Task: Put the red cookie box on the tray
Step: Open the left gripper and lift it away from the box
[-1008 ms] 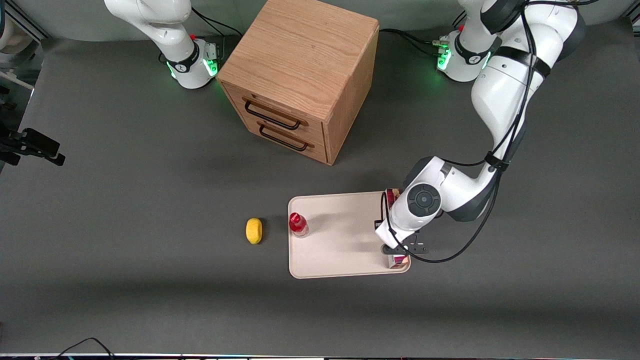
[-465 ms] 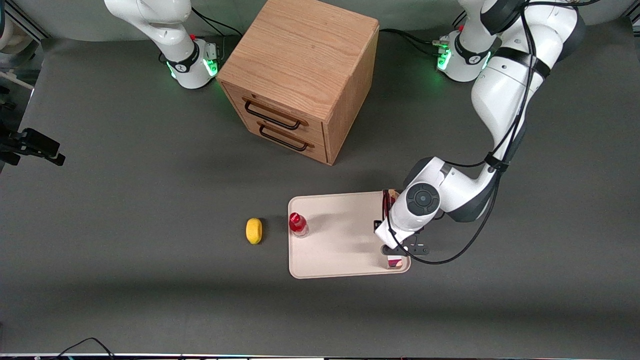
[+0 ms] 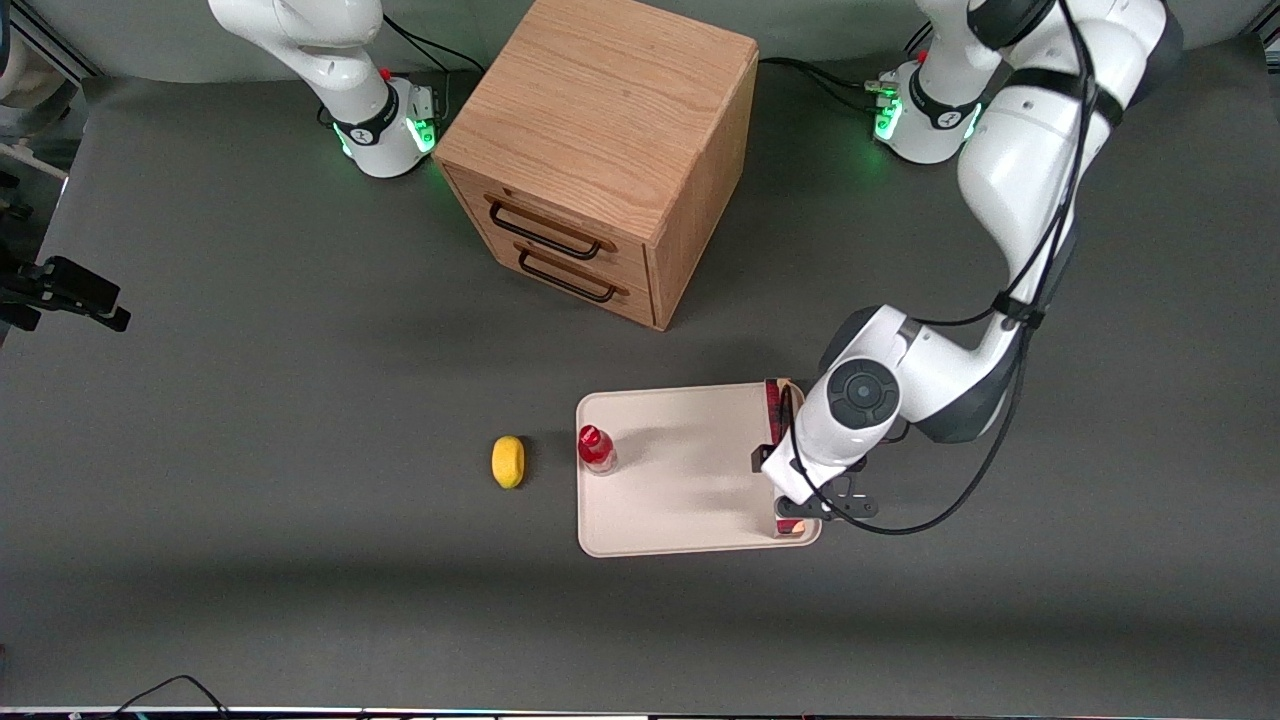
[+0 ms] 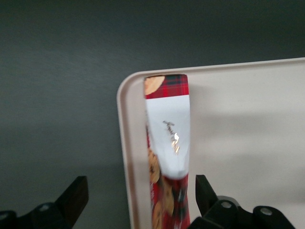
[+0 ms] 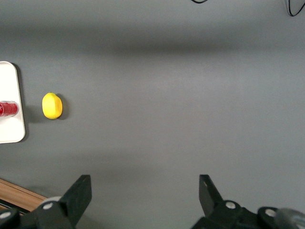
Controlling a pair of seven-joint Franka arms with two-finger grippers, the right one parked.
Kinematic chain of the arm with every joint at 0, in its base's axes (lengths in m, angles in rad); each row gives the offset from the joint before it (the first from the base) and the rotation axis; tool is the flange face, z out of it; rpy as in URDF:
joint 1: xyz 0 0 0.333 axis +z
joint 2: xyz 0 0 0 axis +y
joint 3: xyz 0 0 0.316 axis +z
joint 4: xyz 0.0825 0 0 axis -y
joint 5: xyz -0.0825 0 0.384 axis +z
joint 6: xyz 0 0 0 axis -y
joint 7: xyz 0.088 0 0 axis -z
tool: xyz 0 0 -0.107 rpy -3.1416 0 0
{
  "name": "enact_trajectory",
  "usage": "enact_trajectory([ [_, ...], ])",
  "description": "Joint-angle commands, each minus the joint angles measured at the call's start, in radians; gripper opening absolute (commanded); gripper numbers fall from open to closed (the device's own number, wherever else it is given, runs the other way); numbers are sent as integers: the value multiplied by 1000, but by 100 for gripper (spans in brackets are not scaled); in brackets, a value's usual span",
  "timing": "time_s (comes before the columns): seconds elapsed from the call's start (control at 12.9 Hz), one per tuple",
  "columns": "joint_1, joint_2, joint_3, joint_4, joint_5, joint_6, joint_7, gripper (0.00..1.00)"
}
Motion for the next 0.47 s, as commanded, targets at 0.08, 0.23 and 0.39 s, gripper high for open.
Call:
enact_trajectory([
  [0.08,43,-264,74,-35,-234,-256,300,100],
  [0.23,43,-383,173,-38,-285,-394,410,100],
  [0.39,45,-479,281,-47,-287,-431,479,100],
])
